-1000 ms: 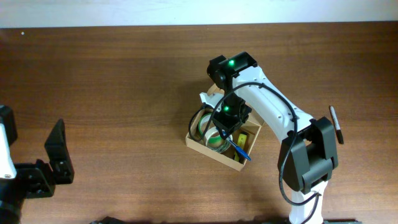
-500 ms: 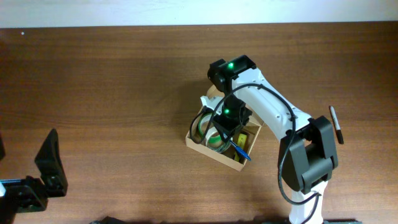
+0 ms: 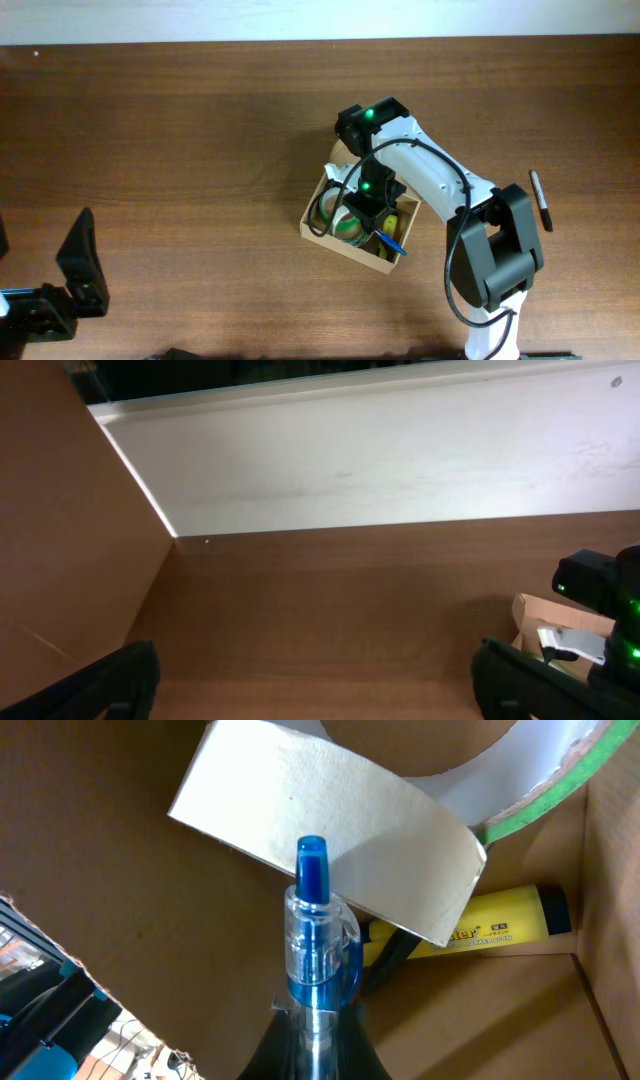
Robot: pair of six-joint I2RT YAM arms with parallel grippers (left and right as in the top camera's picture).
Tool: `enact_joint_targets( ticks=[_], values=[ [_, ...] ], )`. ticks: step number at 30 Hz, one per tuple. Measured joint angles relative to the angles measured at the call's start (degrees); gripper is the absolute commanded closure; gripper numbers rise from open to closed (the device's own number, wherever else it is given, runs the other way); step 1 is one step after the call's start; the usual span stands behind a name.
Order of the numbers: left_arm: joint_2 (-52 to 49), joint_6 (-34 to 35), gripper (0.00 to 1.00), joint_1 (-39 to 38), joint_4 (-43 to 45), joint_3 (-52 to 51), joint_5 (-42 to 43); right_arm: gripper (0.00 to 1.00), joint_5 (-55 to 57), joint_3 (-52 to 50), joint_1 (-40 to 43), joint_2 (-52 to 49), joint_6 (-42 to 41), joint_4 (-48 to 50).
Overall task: Pack container
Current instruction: 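Open right gripper to release blue pen and lift away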
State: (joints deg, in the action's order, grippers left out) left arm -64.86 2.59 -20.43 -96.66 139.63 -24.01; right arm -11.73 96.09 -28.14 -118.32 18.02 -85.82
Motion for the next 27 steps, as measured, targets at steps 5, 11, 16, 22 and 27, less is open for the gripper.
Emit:
enact_joint_targets(
  ticks=[5, 11, 16, 22, 27],
  values=[
    [0.0, 0.0, 0.0, 0.0, 0.0, 0.0, 0.0, 0.96, 0.1, 1.1, 0.0, 0.0, 0.0, 0.0],
    [0.0, 0.0, 0.0, 0.0, 0.0, 0.0, 0.0, 0.96, 0.2, 9.1, 0.0, 0.0, 1.0, 0.4],
    [0.0, 0.0, 0.0, 0.0, 0.0, 0.0, 0.2, 0.96, 0.2, 10.9, 0.0, 0.0, 1.9, 0.7],
    [0.0, 0.0, 0.01, 0.0, 0.0, 0.0, 0.2, 0.87, 0.2, 10.8, 0.0, 0.0, 2.6, 1.0],
    [0.0, 0.0, 0.01, 0.0, 0.0, 0.0, 0.3, 0.92, 0.2, 7.7, 0.0, 0.0, 3.3, 4.3]
  ],
)
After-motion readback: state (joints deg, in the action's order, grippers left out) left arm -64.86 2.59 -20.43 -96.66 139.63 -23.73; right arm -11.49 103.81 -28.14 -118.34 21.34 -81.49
